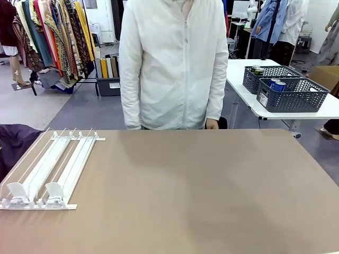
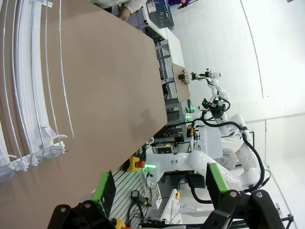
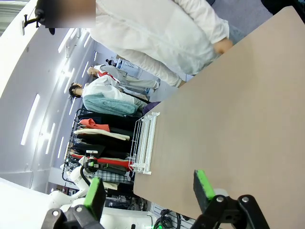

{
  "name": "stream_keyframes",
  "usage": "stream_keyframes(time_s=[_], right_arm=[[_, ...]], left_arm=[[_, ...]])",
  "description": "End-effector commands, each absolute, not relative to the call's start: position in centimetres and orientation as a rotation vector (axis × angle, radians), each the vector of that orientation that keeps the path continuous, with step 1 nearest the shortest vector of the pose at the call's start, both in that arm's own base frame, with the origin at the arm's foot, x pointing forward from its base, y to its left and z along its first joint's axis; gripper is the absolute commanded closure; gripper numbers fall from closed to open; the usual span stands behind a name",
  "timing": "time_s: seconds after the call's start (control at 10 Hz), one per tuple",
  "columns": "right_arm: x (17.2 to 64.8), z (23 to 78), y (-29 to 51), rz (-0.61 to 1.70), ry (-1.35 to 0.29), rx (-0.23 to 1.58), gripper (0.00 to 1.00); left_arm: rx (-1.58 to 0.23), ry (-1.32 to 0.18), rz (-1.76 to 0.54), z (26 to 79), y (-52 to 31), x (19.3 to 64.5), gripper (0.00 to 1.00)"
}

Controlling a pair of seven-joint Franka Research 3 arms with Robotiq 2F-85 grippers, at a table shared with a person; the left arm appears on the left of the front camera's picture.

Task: Retrieve and store the cans from the dispenser.
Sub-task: Pick up one can from the Automatic Can Dispenser and place it in the middle of the table.

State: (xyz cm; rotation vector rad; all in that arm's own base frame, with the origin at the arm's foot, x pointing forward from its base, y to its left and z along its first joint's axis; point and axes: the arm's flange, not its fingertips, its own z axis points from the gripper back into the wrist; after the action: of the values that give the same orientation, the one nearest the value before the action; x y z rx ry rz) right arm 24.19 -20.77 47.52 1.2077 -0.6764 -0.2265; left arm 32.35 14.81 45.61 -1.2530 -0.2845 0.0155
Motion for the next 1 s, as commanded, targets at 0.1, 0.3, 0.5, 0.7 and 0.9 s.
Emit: stream_keyframes(time_s=[0.1, 0.3, 0.5, 0.7, 0.9], right_arm=[[24.52, 47.68, -20.62, -0.212, -0.716, 1.223, 0.00], [24.52, 47.68, -20.62, -0.212, -0.716, 1.223, 0.00], [24.52, 47.68, -20.62, -0.212, -0.716, 1.223, 0.00], [24.52, 47.68, -20.62, -0.212, -0.716, 1.223, 0.00], [24.52, 47.68, -20.62, -0.212, -0.716, 1.223, 0.00]], left_arm=[[-1.276, -0.288, 0.035, 45.86, 14.40, 32.12, 0.00], [-1.276, -0.288, 0.035, 45.86, 14.40, 32.12, 0.00], [-1.276, -0.288, 0.035, 45.86, 14.40, 32.12, 0.00], [-1.276, -0.288, 0.035, 45.86, 14.40, 32.12, 0.00], [-1.276, -0.288, 0.035, 45.86, 14.40, 32.12, 0.00]])
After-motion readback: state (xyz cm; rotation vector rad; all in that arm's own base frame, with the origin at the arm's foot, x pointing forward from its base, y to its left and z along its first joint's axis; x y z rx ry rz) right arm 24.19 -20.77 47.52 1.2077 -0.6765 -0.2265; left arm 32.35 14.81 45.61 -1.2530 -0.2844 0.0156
